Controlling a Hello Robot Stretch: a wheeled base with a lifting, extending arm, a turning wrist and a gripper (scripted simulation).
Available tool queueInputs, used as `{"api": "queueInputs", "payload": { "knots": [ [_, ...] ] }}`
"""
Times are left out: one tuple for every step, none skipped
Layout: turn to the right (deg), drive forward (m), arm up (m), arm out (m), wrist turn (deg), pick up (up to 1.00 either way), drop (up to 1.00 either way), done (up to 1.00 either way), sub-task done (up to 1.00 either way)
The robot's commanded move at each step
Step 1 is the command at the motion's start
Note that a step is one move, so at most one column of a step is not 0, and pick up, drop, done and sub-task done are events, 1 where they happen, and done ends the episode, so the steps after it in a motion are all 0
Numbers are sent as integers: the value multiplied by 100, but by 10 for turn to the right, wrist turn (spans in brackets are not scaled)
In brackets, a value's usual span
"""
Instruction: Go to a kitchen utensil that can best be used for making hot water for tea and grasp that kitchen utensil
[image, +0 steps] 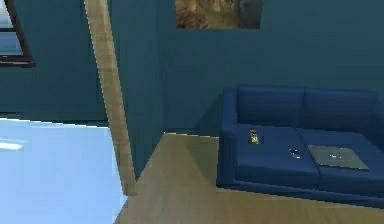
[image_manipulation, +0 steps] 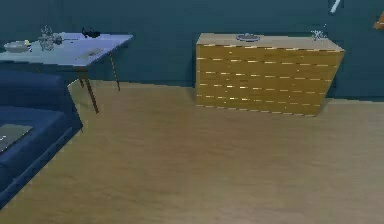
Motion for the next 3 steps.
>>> {"api": "queueInputs", "payload": {
  "knots": [
    [0,60,0,0,0,0,0,0,0],
    [-330,0,0,0,0,0,0,0,0],
    [0,45,0,0,0,0,0,0,0]
  ]
}}
